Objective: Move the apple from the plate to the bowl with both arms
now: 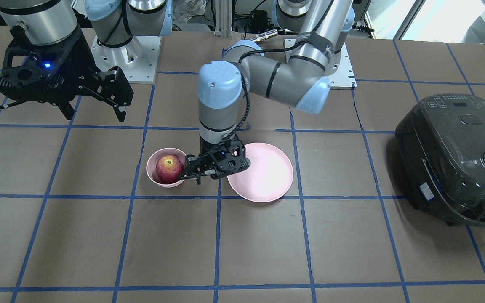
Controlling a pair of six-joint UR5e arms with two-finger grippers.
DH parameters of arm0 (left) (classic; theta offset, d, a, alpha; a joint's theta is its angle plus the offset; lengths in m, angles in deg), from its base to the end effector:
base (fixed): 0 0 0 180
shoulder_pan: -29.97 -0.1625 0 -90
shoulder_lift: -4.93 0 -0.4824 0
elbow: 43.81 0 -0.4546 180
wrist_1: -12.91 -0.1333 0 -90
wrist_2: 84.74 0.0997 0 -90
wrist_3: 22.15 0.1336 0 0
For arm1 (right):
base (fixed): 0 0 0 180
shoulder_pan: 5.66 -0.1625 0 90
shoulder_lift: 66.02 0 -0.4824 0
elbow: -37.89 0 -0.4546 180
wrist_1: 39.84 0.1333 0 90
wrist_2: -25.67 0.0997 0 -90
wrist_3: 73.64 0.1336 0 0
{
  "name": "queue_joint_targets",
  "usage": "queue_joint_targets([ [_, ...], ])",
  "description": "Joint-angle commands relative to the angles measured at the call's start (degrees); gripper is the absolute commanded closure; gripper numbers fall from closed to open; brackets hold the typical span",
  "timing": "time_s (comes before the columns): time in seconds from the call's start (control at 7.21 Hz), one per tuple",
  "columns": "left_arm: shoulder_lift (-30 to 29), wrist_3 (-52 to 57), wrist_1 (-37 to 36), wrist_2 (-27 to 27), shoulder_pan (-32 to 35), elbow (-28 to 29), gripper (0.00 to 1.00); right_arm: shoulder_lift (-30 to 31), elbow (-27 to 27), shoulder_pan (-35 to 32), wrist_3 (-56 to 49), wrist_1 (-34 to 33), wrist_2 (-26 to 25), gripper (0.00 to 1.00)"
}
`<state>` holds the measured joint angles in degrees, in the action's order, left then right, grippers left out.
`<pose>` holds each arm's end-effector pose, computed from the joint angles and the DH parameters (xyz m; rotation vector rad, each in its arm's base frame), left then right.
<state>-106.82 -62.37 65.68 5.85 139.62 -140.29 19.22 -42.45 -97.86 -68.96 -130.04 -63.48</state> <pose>-0.3592 -0.6136 0.2792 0.5484 -3.0150 0.2169 0.1584 -0.5985 0.5579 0.0665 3.1177 -0.1372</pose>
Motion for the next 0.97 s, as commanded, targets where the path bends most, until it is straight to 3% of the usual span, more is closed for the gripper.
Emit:
queue_joint_targets([
  [0.0, 5.4, 19.5, 5.6, 0.1, -10.8, 0.0, 0.0, 0.1, -0.1, 0.0, 0.0, 0.0, -0.2, 0.0],
  [0.42, 15.2, 38.6, 24.9, 2.7, -21.6, 5.7, 0.0, 0.1, -0.2, 0.0, -0.1, 0.0, -0.2, 0.0],
  [0.69, 19.3, 41.5, 37.4, 2.4, -24.3, 13.7, 0.0, 0.1, -0.3, -0.1, -0.1, -0.1, -0.2, 0.0],
  [0.83, 20.5, 41.5, 38.3, 2.1, -24.1, 14.8, 0.0, 0.1, -0.3, -0.1, -0.1, -0.1, -0.2, 0.0],
])
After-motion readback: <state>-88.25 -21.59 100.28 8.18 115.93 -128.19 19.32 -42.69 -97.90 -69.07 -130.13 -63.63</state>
